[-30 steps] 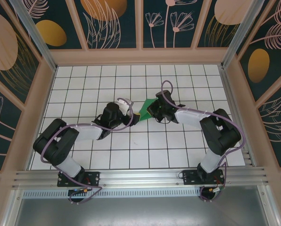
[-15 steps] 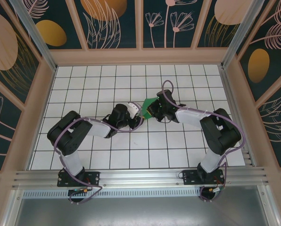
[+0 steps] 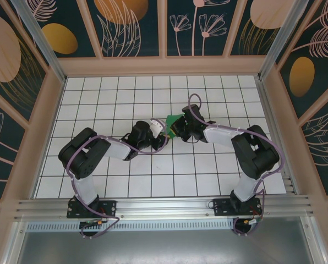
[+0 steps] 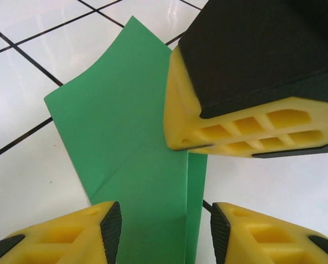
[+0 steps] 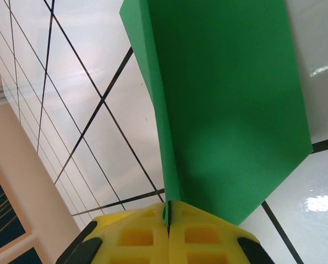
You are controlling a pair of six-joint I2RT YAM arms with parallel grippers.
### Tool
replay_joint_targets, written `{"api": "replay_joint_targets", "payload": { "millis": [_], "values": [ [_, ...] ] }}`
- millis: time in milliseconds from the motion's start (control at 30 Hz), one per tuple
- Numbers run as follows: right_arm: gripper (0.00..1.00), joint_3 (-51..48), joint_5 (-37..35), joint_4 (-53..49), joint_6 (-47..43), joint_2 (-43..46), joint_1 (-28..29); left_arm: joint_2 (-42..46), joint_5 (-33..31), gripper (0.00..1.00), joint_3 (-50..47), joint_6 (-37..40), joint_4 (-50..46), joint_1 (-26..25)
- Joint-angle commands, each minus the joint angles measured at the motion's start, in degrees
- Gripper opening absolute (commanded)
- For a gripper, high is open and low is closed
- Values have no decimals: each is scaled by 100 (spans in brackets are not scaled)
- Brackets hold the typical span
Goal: Fold a paper plane with a square sheet of paper (pick it up from the middle)
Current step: Fourth fold the wing at the center of the table.
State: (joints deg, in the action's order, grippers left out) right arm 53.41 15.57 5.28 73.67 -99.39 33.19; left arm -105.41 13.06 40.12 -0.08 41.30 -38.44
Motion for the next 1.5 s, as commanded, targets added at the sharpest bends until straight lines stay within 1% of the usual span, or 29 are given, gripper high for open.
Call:
{"api": "replay_joint_targets", "payload": {
  "millis": [0, 200, 600, 733, 833, 900, 967, 1000, 1033, 1100, 1167, 1267, 1400, 1467],
  "values": [
    [0, 161, 114, 81, 86, -67, -31, -92, 94, 47, -18, 70, 289, -31],
    [0, 166, 174, 104, 139, -47, -19, -251, -80, 38, 122, 7, 352, -32],
    [0, 196, 332, 150, 200, -143, -23, -412, -36, 23, 139, -476, 839, -32],
    [2, 197, 337, 120, 168, -143, -26, -448, -120, 15, 109, -585, 924, -28],
    [8, 215, 290, 20, 37, -85, -57, -485, -120, 11, 79, -656, 962, -31],
    [17, 190, 288, -29, -139, -4, -129, -494, -107, 9, 49, -764, 994, -31],
    [29, 170, 284, -64, -463, 144, -154, -489, -100, 9, 11, -936, 1017, -28],
    [34, 150, 311, -70, -649, 211, -151, -488, -102, 9, -21, -1019, 1042, -30],
    [37, 112, 364, -30, -906, 305, -364, -483, -133, 8, -30, -1127, 1040, -32],
    [44, 44, 443, 28, -1419, 472, -471, -472, -138, 8, -47, -1342, 1016, -32],
    [46, -13, 527, -26, -1942, 588, -561, -470, -63, 9, -39, -1595, 994, -32],
    [47, -208, 673, 52, -2501, 677, -686, -515, 86, 8, -5, -1947, 981, -26],
    [46, -507, 941, 364, -2829, 681, -844, -540, 184, 7, -4, -2347, 952, -32],
    [46, -609, 961, 507, -2998, 645, -867, -580, 352, 7, 27, -2629, 963, -28]
  ]
}}
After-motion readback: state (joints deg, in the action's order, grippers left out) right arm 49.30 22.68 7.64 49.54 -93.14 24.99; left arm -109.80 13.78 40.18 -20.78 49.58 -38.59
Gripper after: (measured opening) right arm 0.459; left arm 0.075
